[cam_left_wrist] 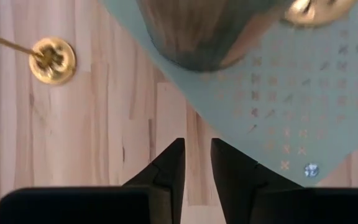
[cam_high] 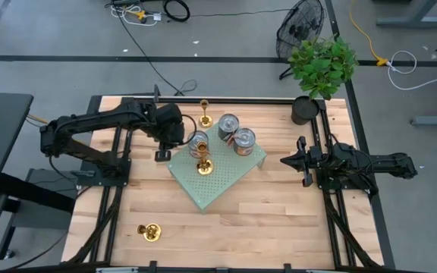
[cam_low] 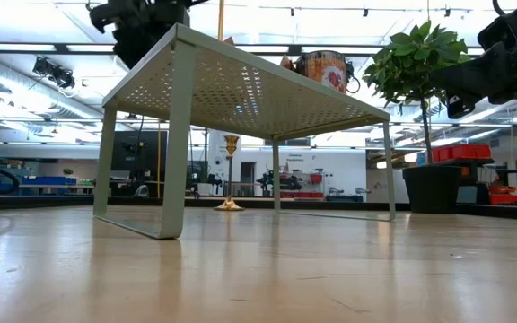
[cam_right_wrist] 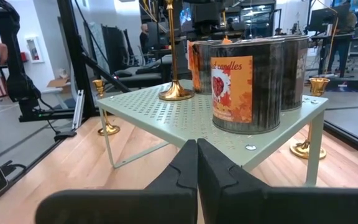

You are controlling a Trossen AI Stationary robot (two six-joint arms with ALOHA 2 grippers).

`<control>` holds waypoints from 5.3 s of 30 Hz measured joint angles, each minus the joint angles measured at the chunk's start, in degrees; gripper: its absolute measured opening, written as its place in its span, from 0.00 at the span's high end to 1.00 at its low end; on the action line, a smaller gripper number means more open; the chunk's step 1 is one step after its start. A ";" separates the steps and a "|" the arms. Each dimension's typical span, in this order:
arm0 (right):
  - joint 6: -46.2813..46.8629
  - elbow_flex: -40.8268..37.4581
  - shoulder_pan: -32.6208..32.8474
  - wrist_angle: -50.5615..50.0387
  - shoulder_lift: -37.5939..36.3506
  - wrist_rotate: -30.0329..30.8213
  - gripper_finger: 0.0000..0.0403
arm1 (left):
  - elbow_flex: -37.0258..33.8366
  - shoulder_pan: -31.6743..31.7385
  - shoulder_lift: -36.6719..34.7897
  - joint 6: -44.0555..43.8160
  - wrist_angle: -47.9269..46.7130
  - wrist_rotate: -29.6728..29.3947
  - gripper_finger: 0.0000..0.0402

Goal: Pick & Place candle stick holders
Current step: Adjust the silver candle can

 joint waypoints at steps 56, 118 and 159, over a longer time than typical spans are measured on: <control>0.00 0.00 -0.01 0.00 0.00 0.00 0.99 | -0.40 -0.01 0.07 -0.11 4.35 3.30 1.00; 0.00 0.00 -0.01 0.00 0.00 -0.02 0.99 | -0.38 -2.68 2.97 -3.50 22.99 15.22 1.00; -0.02 0.00 -0.02 0.00 0.00 0.00 0.99 | -0.40 -1.15 4.04 1.07 27.48 10.54 1.00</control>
